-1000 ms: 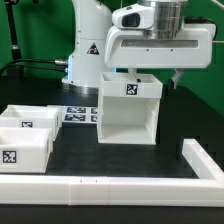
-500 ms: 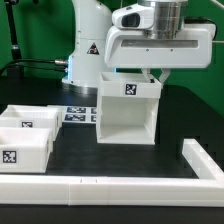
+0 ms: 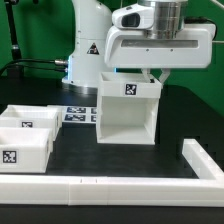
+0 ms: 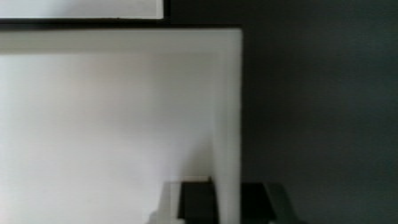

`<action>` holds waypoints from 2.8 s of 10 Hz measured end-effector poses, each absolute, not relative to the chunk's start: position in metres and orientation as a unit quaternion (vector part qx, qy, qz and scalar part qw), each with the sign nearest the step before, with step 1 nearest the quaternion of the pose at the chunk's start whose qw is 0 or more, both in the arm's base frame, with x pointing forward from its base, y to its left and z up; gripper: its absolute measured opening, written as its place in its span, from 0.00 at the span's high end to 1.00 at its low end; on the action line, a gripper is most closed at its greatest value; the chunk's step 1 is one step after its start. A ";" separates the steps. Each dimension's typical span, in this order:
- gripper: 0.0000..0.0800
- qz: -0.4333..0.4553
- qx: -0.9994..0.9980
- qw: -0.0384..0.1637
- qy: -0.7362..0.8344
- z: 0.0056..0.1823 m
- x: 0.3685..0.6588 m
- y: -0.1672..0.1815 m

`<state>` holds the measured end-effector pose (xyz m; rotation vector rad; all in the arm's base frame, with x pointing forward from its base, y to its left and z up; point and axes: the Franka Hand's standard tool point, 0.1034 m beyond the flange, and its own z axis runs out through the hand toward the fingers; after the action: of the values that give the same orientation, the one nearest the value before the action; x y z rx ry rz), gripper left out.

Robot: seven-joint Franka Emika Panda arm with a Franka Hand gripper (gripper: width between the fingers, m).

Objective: Assemble drawer

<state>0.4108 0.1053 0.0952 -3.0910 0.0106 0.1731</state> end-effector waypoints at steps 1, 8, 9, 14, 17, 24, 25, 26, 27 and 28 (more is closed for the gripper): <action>0.95 0.055 -0.998 0.022 0.001 0.096 0.412 0.105; 0.95 0.020 -0.999 0.030 -0.003 0.096 0.509 0.098; 0.95 0.020 -0.999 0.031 -0.001 0.096 0.520 0.098; 0.95 0.000 -0.999 0.035 -0.010 0.098 0.542 0.101; 0.95 0.001 -0.999 0.036 0.032 0.098 0.542 0.102; 0.95 -0.009 -0.965 0.051 0.255 0.101 0.597 0.089; 0.95 -0.007 -0.961 0.053 0.271 0.101 0.597 0.091; 0.95 -0.006 -0.952 0.054 0.301 0.101 0.597 0.092; 0.95 -0.006 -0.949 0.054 0.311 0.101 0.597 0.092; 0.95 -0.003 -0.936 0.057 0.349 0.101 0.597 0.093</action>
Offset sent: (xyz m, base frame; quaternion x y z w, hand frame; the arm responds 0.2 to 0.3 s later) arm 0.0502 -0.0100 -0.0025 -0.0014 0.0233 -0.0300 0.9993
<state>0.5971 0.0927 0.1011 -2.8366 1.0567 -0.0080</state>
